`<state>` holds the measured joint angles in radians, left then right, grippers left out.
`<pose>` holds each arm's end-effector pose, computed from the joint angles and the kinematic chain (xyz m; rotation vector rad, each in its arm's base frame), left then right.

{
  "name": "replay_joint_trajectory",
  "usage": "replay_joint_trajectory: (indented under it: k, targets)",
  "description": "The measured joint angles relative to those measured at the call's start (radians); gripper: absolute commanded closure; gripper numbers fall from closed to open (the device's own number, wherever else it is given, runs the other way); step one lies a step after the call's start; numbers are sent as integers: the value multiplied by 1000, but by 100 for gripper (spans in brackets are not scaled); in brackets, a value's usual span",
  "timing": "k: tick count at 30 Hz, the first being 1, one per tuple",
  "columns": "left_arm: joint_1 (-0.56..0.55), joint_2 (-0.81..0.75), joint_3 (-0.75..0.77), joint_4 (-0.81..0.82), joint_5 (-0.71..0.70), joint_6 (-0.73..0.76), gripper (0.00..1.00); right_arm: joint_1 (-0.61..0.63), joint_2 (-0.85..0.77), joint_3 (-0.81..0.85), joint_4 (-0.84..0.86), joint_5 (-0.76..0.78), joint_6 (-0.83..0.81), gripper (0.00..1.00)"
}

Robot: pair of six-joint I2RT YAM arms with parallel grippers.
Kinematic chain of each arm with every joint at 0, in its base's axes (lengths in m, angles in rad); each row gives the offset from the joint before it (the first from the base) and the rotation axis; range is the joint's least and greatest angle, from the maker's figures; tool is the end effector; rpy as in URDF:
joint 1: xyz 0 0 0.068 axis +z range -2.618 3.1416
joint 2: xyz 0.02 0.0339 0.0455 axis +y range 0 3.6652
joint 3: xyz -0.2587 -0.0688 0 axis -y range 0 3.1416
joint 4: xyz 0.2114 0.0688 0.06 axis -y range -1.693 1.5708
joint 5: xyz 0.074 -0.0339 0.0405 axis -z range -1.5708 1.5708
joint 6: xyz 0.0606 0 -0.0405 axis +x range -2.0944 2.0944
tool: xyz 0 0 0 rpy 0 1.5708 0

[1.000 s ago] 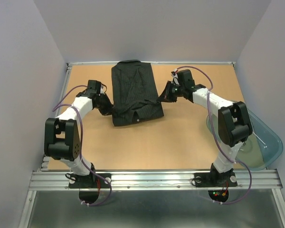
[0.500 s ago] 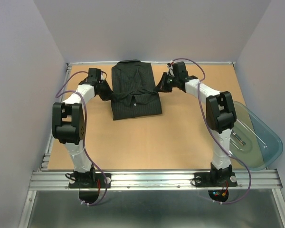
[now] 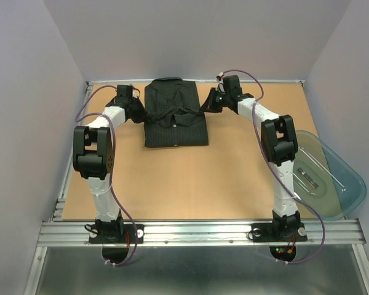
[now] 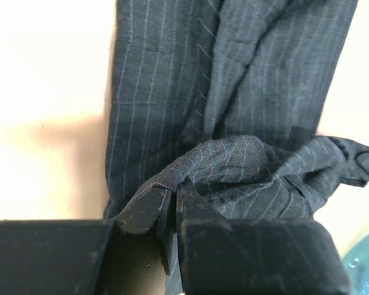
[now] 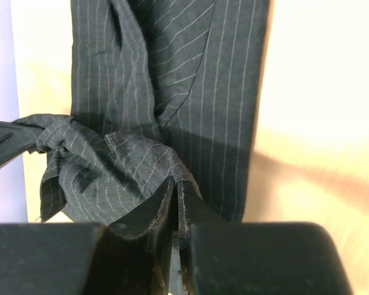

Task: Fold and stack the long sleeve shirts
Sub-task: Fold the shirt

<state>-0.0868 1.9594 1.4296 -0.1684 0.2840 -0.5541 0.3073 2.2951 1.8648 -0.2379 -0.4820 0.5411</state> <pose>0.4289 -0.0544 0.2129 -0.3861 2.2894 -0.6546 0.4765 0.1807 0.1945 -0.0039 2.3389 0.9835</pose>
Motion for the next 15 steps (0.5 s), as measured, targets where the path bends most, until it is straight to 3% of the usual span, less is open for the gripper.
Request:
replay_joint_trajectory:
  k: [9, 12, 13, 14, 15]
  targets:
    - [2, 48, 0, 40, -13, 0, 83, 0, 78, 76, 0, 2, -27, 85]
    - [3, 48, 0, 68, -18, 1, 68, 0, 100, 97, -2, 4, -38, 68]
    - [3, 48, 0, 82, -22, 2, 57, 0, 102, 100, -2, 4, -43, 64]
    - [3, 48, 0, 90, -24, 3, 50, 0, 103, 102, -2, 6, -46, 54]
    - [3, 48, 0, 96, -24, 1, 36, 0, 103, 105, -3, 6, -48, 48]
